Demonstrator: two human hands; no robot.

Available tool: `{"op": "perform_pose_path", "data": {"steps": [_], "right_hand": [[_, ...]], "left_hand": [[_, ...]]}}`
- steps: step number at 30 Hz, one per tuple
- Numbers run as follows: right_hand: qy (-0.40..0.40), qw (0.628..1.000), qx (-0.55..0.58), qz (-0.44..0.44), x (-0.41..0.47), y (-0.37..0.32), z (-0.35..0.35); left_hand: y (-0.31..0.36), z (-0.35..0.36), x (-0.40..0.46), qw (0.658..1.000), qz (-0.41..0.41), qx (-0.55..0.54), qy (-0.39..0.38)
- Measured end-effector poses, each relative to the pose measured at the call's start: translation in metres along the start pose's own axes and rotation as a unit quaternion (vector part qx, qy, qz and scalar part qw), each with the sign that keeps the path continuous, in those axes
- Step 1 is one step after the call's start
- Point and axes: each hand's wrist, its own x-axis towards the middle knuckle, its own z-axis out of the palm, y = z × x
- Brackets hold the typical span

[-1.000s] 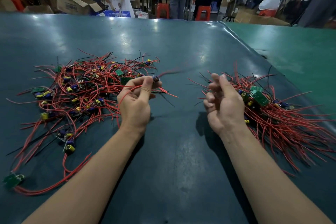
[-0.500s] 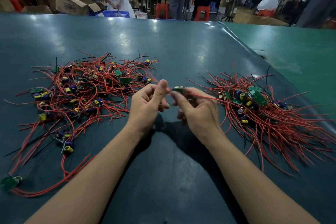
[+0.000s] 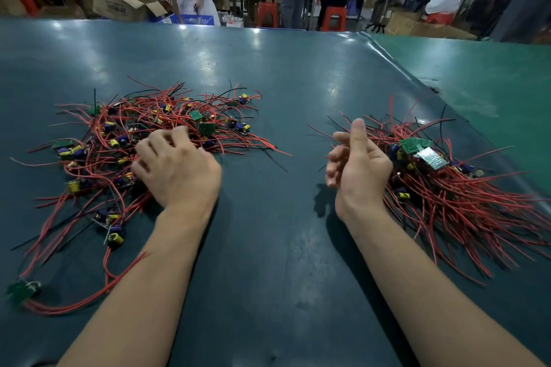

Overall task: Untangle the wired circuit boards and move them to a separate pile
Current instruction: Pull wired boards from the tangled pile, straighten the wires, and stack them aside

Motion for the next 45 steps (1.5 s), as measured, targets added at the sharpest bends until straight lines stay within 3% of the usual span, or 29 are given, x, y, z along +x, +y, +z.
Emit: {"op": "perform_pose_path", "data": {"steps": [3,7,13,17,20,22,24,26,28,31,34,39,41,43,45], "right_hand": [[-0.011,1.000,-0.008,-0.002,0.000,0.002,-0.002],[-0.012,1.000,-0.020,0.007,0.000,0.003,-0.002],[-0.021,0.999,-0.034,0.011,0.000,0.003,-0.002],[-0.026,0.999,-0.044,0.015,-0.001,0.002,-0.001],[-0.031,0.998,-0.059,0.021,-0.003,0.000,0.000],[-0.049,0.996,-0.072,0.033,-0.003,-0.001,0.000],[-0.102,0.989,-0.090,0.057,-0.006,-0.001,0.002],[-0.185,0.972,-0.099,0.101,-0.012,-0.001,0.006],[-0.251,0.954,-0.070,0.146,-0.016,-0.001,0.009],[-0.289,0.945,-0.015,0.150,-0.016,-0.004,0.009],[-0.281,0.952,-0.019,0.123,-0.014,-0.005,0.005],[-0.231,0.969,-0.022,0.090,-0.013,-0.006,0.006],[-0.211,0.974,-0.010,0.076,-0.013,-0.008,0.005],[-0.204,0.976,0.008,0.077,-0.013,-0.010,0.005],[-0.215,0.972,0.014,0.093,-0.014,-0.012,0.005]], "left_hand": [[-0.007,0.001,0.004,0.995,-0.039,0.067,-0.058],[-0.011,0.002,0.010,0.995,-0.033,0.076,-0.052],[-0.010,-0.005,0.006,0.993,0.014,-0.120,-0.004],[-0.001,-0.005,-0.002,0.982,0.069,-0.177,-0.003],[0.003,-0.011,-0.004,0.960,0.105,-0.237,0.102],[0.007,-0.016,-0.004,0.926,0.159,-0.275,0.204],[0.013,-0.018,-0.009,0.882,0.255,-0.310,0.249],[0.023,-0.018,-0.019,0.837,0.348,-0.362,0.218],[0.033,-0.015,-0.031,0.804,0.409,-0.410,0.138],[0.037,-0.008,-0.040,0.777,0.453,-0.438,0.006],[0.034,-0.005,-0.039,0.784,0.452,-0.423,-0.052],[0.036,-0.006,-0.037,0.843,0.391,-0.364,0.065],[0.033,-0.004,-0.036,0.852,0.369,-0.356,0.106],[0.032,-0.004,-0.039,0.859,0.355,-0.365,0.057],[0.034,-0.001,-0.042,0.879,0.319,-0.351,-0.060]]}}
